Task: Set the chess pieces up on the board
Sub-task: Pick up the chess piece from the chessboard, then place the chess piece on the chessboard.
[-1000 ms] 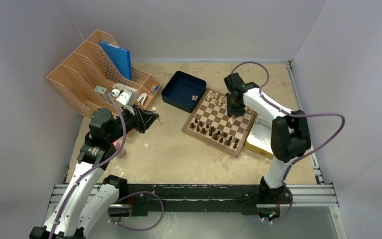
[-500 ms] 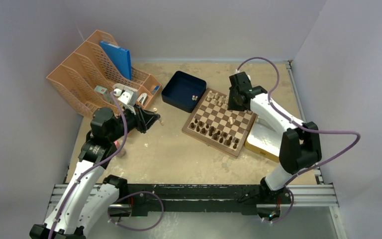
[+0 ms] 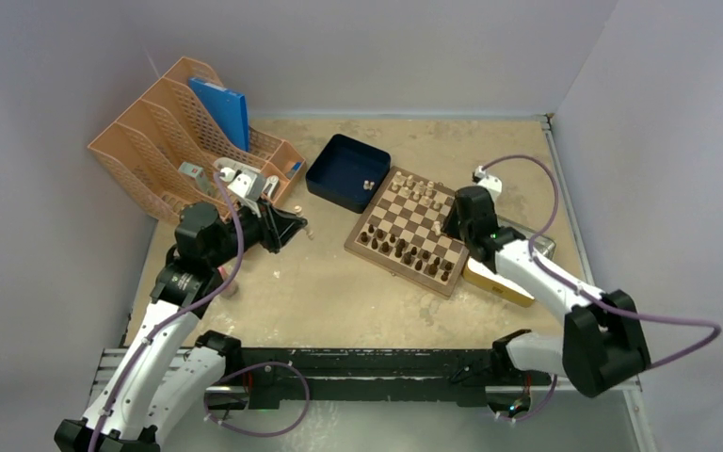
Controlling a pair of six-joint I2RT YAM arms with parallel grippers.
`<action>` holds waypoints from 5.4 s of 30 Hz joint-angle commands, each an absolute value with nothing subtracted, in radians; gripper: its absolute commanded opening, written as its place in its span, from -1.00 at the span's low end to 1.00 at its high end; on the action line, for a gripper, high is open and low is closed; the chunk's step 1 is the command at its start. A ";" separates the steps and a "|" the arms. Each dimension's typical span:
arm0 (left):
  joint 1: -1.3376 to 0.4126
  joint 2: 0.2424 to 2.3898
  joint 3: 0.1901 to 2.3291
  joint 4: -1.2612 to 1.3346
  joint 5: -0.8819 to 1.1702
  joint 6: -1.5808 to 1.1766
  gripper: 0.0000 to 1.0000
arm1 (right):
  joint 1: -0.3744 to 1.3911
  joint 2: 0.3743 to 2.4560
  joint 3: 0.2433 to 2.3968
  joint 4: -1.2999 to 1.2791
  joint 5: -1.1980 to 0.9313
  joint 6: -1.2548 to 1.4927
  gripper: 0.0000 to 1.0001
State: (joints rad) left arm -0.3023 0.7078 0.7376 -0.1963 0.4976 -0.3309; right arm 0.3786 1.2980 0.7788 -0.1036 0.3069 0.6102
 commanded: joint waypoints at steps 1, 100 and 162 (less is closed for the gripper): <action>-0.315 0.707 0.733 -0.142 0.520 -0.344 -1.00 | 0.449 1.188 0.645 0.183 0.450 0.676 -0.36; -0.356 1.118 0.944 0.156 0.460 -0.649 -1.00 | 0.665 1.347 1.060 0.058 -0.686 0.557 -1.00; -0.356 1.053 0.914 -0.096 0.298 -0.431 -1.00 | 0.687 1.498 1.361 -0.087 -0.345 0.508 -1.00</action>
State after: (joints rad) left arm -0.3496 1.1328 0.8722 -0.0250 0.3676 -0.5301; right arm 0.7067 1.5639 1.3090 -0.0170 -0.4103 0.5671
